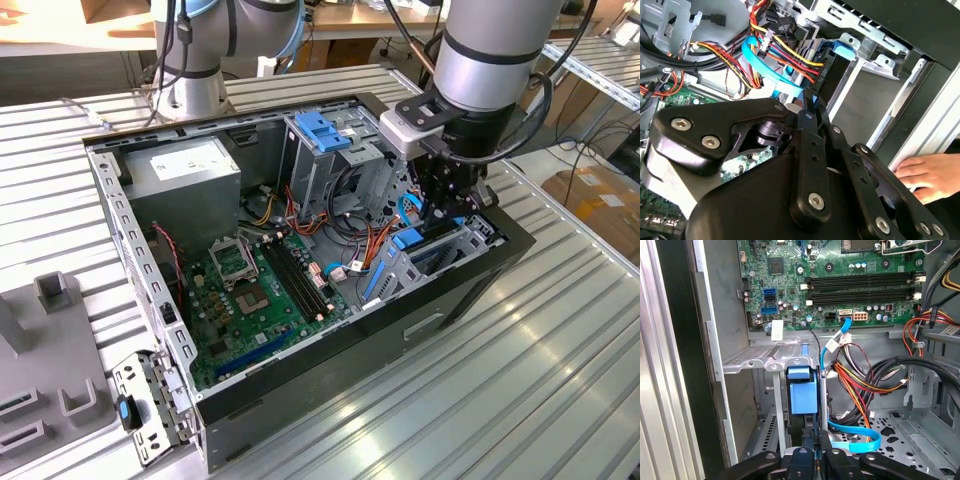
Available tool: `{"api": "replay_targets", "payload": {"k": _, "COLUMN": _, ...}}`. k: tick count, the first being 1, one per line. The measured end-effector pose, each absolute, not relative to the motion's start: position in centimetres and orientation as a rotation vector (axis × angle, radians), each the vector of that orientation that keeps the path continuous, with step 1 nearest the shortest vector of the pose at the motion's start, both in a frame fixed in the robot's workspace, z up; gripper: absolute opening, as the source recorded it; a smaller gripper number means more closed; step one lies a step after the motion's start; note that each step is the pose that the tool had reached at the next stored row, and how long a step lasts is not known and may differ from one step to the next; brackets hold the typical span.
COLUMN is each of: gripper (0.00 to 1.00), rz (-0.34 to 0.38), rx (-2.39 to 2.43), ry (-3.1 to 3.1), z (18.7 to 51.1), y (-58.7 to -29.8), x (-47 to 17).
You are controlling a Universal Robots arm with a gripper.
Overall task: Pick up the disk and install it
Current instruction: 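Insert the second disk wire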
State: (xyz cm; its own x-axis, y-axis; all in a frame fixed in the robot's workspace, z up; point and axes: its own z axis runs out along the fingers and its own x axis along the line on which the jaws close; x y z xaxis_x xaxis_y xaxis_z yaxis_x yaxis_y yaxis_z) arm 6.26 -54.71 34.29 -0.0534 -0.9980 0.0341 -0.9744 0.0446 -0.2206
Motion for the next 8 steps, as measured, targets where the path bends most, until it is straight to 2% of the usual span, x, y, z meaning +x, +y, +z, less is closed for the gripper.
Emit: {"api": "replay_targets", "payload": {"k": 8, "gripper": 0.16, "rz": -0.278, "rx": -2.068, "ry": 2.174, "z": 33.92, "y": -54.95, "x": 6.26}}
